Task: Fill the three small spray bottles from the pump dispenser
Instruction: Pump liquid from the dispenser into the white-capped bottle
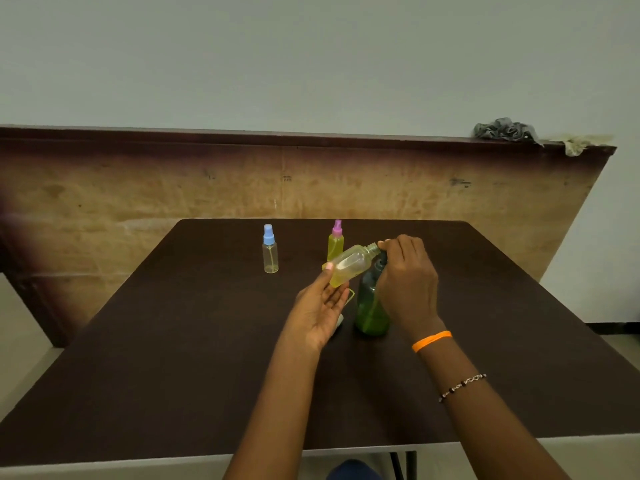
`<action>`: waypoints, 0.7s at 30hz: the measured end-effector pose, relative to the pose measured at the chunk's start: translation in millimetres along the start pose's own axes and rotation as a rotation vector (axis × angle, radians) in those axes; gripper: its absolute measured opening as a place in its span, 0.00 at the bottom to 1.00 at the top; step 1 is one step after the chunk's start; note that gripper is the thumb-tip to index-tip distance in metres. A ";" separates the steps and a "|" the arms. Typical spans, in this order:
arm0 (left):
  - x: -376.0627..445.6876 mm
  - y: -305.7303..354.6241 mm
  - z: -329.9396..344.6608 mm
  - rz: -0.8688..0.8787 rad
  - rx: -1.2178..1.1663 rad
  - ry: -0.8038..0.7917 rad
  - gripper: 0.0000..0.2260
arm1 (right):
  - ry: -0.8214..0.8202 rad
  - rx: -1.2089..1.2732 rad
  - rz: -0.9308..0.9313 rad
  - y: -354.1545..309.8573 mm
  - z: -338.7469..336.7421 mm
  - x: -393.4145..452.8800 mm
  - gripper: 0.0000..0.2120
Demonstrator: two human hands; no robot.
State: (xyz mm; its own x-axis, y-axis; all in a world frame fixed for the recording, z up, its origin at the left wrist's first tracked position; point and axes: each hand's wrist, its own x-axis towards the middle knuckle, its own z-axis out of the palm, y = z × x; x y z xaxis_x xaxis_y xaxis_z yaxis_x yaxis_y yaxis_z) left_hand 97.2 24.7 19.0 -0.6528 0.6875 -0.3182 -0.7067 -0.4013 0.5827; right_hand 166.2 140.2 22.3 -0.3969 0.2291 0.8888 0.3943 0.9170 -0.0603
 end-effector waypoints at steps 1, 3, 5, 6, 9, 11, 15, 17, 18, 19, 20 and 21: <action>0.4 0.0 0.4 0.001 -0.001 0.001 0.11 | -0.007 -0.006 -0.005 -0.2 -2.3 2.5 0.13; 2.2 -1.4 0.2 0.001 -0.004 0.006 0.11 | 0.010 0.003 0.013 -1.2 -0.6 0.0 0.15; 4.1 -2.9 -0.7 -0.002 -0.004 0.006 0.09 | 0.065 0.012 0.041 -3.2 7.4 -10.6 0.15; 4.5 -3.6 -1.8 -0.005 -0.001 0.008 0.08 | 0.086 0.015 0.046 -3.7 11.1 -15.8 0.15; 2.9 -2.4 -2.0 -0.013 -0.001 0.012 0.07 | 0.101 0.026 0.037 -3.5 13.5 -16.5 0.13; 1.9 -0.8 -1.7 -0.013 -0.001 0.010 0.07 | 0.069 0.033 0.039 -3.7 6.5 -8.1 0.12; 1.2 0.3 0.1 -0.008 -0.007 -0.005 0.08 | -0.022 0.053 0.038 -1.3 -6.3 7.2 0.15; 2.5 -0.7 0.3 -0.006 -0.013 0.004 0.08 | 0.010 0.083 0.071 -1.2 -1.3 2.3 0.15; 3.2 -1.3 0.1 -0.007 -0.013 0.007 0.08 | 0.033 0.098 0.098 -1.8 3.7 -3.7 0.14; 3.0 -2.0 -0.3 -0.008 -0.012 0.010 0.07 | 0.053 0.104 0.124 -2.8 8.5 -10.8 0.14; 3.1 -2.7 -1.5 -0.010 -0.013 0.014 0.07 | 0.070 0.101 0.143 -2.8 13.1 -16.6 0.13; 3.3 -3.0 -2.4 -0.010 -0.016 0.016 0.07 | 0.078 0.098 0.154 -1.9 16.2 -19.0 0.13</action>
State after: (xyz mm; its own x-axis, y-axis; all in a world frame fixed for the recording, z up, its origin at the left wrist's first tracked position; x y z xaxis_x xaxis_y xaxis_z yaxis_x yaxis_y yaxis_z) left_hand 96.5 26.7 14.4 -0.6496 0.6819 -0.3361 -0.7176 -0.4040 0.5673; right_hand 159.6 139.4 -1.9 -0.2713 0.3472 0.8977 0.3611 0.9013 -0.2395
